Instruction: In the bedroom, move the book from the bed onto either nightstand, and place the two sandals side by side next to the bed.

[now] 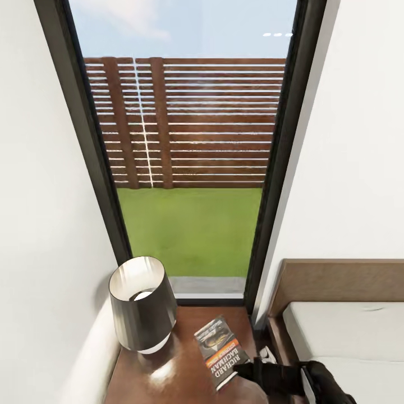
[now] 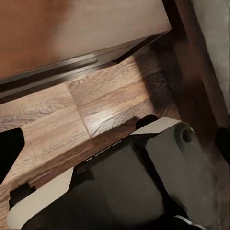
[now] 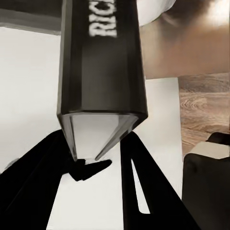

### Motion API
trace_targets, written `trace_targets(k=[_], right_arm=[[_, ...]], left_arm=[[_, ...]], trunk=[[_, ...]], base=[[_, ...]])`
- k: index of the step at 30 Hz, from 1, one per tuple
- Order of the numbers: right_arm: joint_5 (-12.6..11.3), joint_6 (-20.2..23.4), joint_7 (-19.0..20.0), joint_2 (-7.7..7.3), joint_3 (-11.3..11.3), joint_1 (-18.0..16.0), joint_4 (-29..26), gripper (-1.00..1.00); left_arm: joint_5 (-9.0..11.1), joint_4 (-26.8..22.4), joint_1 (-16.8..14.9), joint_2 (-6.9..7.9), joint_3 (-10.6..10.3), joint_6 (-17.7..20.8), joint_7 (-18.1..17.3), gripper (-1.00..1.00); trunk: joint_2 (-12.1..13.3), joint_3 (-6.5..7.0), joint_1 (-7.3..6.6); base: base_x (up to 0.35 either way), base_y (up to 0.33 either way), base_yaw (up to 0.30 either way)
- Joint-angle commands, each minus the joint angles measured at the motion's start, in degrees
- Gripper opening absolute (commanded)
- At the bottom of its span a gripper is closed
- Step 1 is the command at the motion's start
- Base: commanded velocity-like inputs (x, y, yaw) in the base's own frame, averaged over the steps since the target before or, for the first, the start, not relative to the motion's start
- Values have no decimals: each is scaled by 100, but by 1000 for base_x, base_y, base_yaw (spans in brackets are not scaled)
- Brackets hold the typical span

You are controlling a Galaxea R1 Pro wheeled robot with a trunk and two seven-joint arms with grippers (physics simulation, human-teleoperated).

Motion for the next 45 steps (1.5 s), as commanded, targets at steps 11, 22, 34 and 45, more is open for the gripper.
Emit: trace_targets(k=[11,22,34,45], right_arm=[[-2185,372,83,-41,-34,-5,-893,-100],[-2418,458,51,-29,-14,-5,-923,-100],[-2400,456,31,1,-8,-5,-918,-100],[-2400,458,31,17,-8,-5,-914,-100]], left_arm=[[241,-532,-28,-3,76,61,-954,100],[1955,-1247,-86,330,99,880,-2678,100],[2121,-4382,-101,-72,24,3819,-2921,100],[2111,-4097,-101,-352,-488,3845,-2933,100]], trunk=[[-13,-14,3],[-13,-14,3],[-13,-14,3],[-13,-14,3]], base=[[0,0,0],[0,0,0],[0,0,0],[0,0,0]])
